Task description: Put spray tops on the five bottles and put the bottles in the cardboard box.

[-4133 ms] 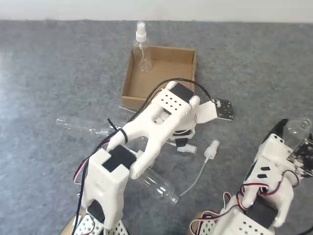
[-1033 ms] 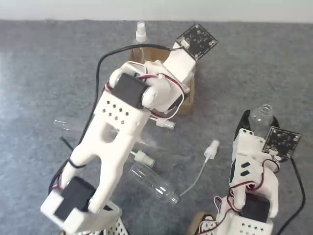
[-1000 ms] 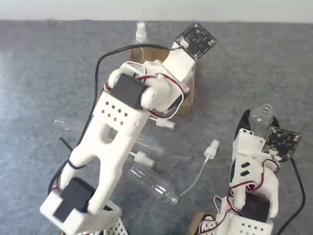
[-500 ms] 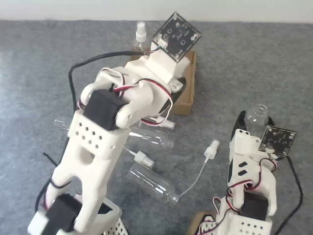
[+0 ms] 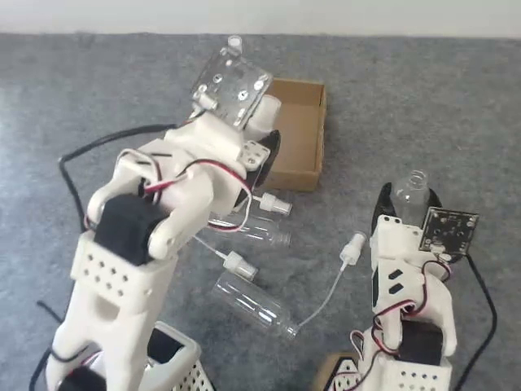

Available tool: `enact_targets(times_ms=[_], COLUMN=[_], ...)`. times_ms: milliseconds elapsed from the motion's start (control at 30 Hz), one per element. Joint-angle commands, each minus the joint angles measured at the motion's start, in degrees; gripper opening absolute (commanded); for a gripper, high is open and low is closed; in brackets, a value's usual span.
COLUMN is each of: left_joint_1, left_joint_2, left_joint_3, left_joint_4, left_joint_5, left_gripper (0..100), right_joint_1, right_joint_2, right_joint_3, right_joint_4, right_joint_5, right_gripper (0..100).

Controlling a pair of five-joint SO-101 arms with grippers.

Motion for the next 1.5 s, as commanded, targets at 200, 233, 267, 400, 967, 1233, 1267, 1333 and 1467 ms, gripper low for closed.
enact_targets(times_ms=[200, 233, 267, 400, 967, 1233, 1267, 1333, 1467], left_joint_1=[-0.4, -0.4, -0.4, -0.6, -6.3, -6.4, -6.4, -6.4, -6.5], left_joint_2=[-13.8, -14.9, -16.1, -20.1, -36.6, -44.9, -45.7, -47.2, -49.6], left_joint_3=[14.0, 15.1, 16.0, 19.6, 36.1, 42.6, 42.6, 43.1, 44.4], left_joint_4=[-9.8, -10.4, -10.8, -12.5, -22.9, -26.3, -26.1, -26.0, -26.2], left_joint_5=[3.0, 3.1, 3.1, 3.7, 12.9, 13.7, 14.1, 14.1, 14.1], left_gripper=[1, 1, 1, 1, 1, 1, 1, 1, 1], right_joint_1=[-3.3, -3.7, -4.1, -4.4, -13.6, -21.3, -21.3, -21.3, -21.3], right_joint_2=[-0.9, -0.9, -0.9, -0.9, -0.8, -0.8, -0.8, -0.8, -0.8], right_joint_3=[-0.6, -0.6, -0.6, -0.6, 0.3, 4.5, 4.7, 5.1, 5.6], right_joint_4=[-0.1, -0.1, -0.1, -0.1, -0.7, -5.0, -5.3, -6.4, -7.8], right_joint_5=[0.9, 0.9, 0.9, 0.9, 4.0, 11.1, 11.1, 11.1, 10.9], right_gripper=[8.6, 8.6, 8.6, 8.6, 8.6, 8.6, 8.6, 8.6, 8.6])
